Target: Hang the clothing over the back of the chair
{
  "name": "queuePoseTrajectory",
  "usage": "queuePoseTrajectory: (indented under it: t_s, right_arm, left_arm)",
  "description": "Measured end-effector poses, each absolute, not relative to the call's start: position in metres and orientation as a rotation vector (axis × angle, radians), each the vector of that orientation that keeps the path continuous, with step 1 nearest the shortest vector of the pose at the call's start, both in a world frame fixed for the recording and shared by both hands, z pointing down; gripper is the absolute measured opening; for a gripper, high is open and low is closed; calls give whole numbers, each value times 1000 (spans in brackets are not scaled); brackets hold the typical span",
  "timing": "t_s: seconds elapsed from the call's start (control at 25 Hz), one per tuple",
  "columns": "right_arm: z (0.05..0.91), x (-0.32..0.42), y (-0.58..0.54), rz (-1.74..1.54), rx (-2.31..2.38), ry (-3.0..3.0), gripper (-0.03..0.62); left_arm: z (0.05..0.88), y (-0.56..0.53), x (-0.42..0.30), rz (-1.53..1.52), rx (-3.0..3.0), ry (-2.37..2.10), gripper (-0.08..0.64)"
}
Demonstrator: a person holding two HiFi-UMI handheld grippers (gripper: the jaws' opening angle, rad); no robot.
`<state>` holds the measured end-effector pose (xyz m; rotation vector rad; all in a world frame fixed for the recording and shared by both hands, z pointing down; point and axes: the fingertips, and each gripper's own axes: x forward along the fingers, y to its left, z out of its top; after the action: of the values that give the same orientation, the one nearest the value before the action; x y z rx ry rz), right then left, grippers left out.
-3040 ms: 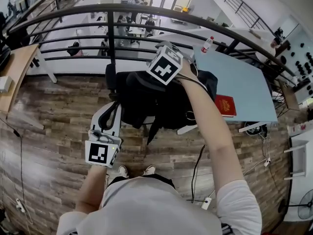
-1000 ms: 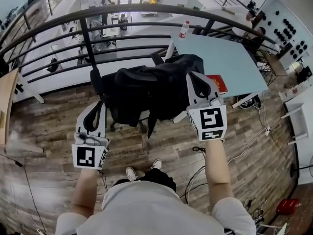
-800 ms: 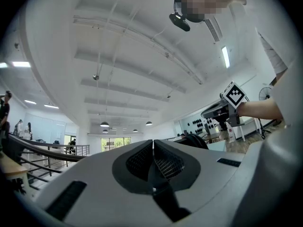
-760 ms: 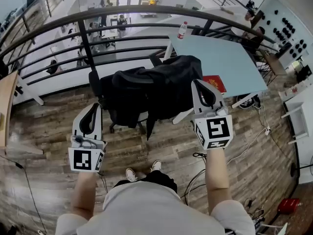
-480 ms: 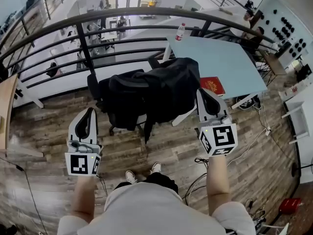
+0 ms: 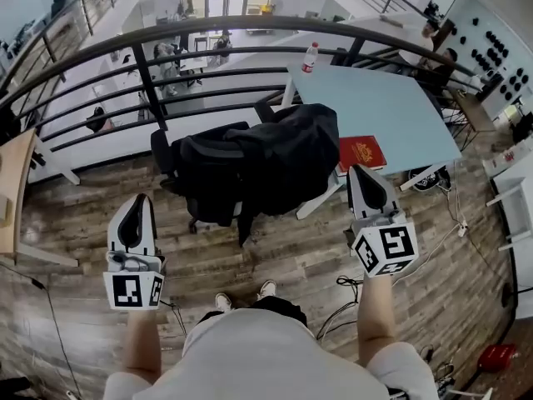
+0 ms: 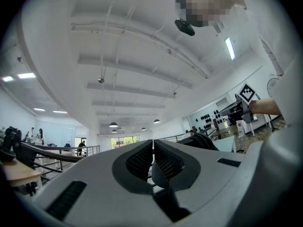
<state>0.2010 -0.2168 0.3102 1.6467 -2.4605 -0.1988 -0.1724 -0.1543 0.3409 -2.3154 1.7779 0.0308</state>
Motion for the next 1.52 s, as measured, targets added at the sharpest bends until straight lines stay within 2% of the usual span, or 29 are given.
queuePoseTrajectory:
  t_s: [0.32,0.8,1.52]
  right_arm:
    - [310,215,-223,-189,1594,-2507,17]
    - [298,264,-203,-86,1807,-2547,17]
    - [308,255,-193,-105,1847,-2529,17]
  left_arm:
    - [340,-160,-165,28,-2285,1841,29]
    - [332,-139,-166,79,-2218,1942,29]
    - [323,-141,-162,113,-2211,1900,29]
